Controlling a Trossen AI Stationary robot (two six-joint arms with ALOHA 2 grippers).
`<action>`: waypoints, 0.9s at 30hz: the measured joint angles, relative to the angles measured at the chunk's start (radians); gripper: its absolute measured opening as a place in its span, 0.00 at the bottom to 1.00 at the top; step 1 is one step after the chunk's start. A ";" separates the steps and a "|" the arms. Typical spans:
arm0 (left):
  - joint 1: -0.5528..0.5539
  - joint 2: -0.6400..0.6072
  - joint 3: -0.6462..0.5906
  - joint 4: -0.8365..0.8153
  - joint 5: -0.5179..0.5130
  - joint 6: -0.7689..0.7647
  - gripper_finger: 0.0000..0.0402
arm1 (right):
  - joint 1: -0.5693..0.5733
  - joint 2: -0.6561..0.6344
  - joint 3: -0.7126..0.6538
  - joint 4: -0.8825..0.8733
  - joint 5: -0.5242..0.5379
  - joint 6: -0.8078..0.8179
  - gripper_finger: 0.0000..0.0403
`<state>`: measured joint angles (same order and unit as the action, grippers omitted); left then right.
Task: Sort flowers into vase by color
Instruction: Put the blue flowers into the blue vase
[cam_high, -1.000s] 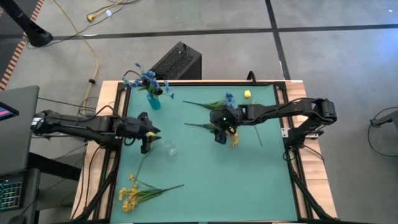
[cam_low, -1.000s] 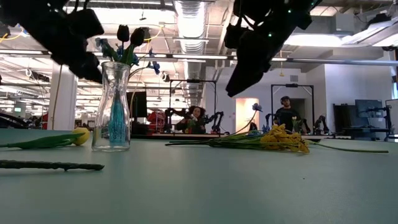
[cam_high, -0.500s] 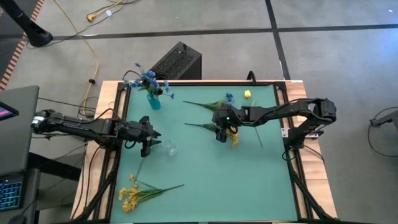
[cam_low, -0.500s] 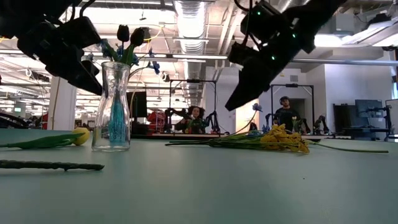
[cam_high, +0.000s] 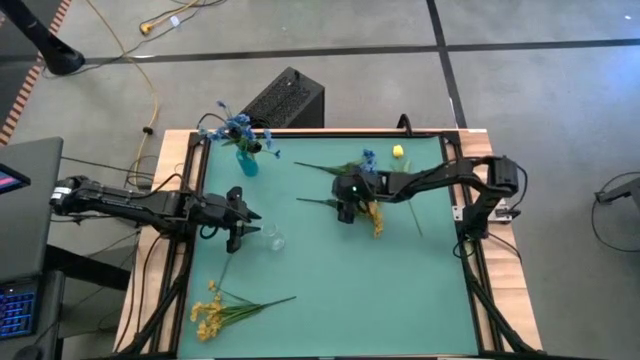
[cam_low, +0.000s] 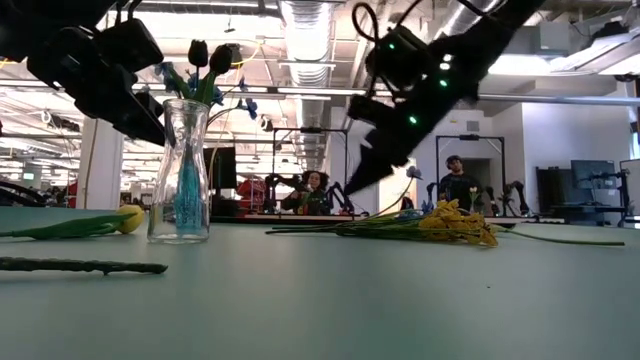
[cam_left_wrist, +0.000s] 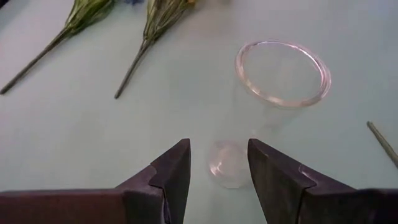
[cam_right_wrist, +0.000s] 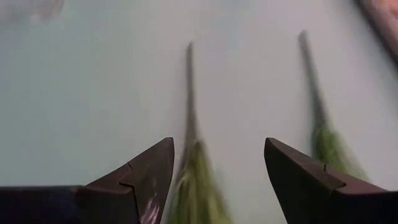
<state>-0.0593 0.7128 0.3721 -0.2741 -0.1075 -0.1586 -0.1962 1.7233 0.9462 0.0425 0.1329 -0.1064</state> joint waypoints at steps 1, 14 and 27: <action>0.000 0.000 0.000 -0.001 0.002 0.000 0.37 | -0.012 0.000 0.021 0.003 0.000 0.000 0.69; 0.000 0.000 0.000 -0.005 0.021 -0.023 0.37 | -0.272 0.033 0.137 -0.216 -0.131 -0.095 0.69; -0.003 0.000 0.000 -0.028 0.040 -0.030 0.37 | -0.289 0.231 0.222 -0.333 -0.104 -0.156 0.59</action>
<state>-0.0620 0.7132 0.3721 -0.3025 -0.0679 -0.1890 -0.4850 1.9540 1.1681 -0.2900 0.0294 -0.2627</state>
